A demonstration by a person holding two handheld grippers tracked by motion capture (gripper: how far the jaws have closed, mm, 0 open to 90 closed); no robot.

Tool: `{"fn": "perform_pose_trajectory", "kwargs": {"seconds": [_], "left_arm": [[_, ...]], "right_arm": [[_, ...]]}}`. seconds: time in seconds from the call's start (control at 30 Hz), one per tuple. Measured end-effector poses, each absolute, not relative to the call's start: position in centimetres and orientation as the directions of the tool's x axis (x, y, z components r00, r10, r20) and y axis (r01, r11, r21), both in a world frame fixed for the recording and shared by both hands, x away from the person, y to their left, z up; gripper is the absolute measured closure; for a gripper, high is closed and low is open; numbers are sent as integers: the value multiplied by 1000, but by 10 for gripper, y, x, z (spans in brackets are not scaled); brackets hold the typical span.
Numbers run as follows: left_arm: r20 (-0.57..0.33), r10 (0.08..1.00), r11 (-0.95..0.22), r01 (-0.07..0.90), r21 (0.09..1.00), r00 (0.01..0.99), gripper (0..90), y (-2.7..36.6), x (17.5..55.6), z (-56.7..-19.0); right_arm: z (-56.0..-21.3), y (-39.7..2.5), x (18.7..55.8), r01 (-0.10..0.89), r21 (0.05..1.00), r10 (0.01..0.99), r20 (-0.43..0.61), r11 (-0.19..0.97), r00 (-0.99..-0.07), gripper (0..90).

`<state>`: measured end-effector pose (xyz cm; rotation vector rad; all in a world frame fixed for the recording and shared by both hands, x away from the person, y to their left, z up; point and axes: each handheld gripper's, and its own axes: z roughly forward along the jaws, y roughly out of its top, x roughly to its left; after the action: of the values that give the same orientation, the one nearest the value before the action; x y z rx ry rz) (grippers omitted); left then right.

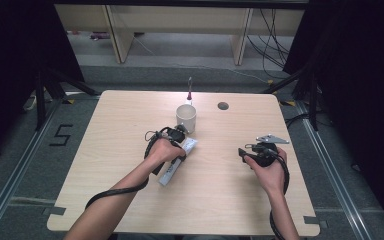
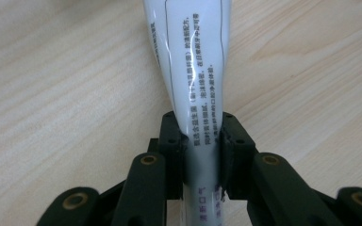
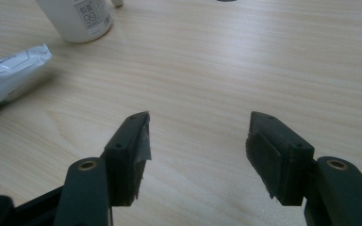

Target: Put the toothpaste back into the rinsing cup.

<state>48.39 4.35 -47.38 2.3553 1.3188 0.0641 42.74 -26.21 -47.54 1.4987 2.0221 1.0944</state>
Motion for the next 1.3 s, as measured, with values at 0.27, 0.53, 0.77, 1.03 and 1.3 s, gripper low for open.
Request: {"fn": "perform_pose_trajectory", "kwargs": {"seconds": [0.27, 0.53, 0.77, 1.03, 1.3], "left_arm": [[-107, 760, -500, 682, 533, 641, 740, 56, 480, -458], [-98, 730, -449, 582, 678, 677, 741, 69, 474, -449], [-106, 723, -345, 491, 800, 682, 742, 80, 468, -449], [-105, 741, -209, 376, 903, 663, 743, 93, 464, -449], [-87, 756, -135, 284, 949, 649, 743, 103, 464, -448]], "right_arm": [[-476, -266, 428, 606, 783, 928, 111, 138, -355, 408], [-476, -266, 427, 586, 798, 933, 91, 141, -348, 414], [-477, -262, 426, 615, 780, 932, 128, 116, -339, 414], [-479, -265, 428, 587, 797, 931, 96, 141, -354, 415], [-481, -264, 429, 592, 795, 932, 102, 135, -348, 415]]}}
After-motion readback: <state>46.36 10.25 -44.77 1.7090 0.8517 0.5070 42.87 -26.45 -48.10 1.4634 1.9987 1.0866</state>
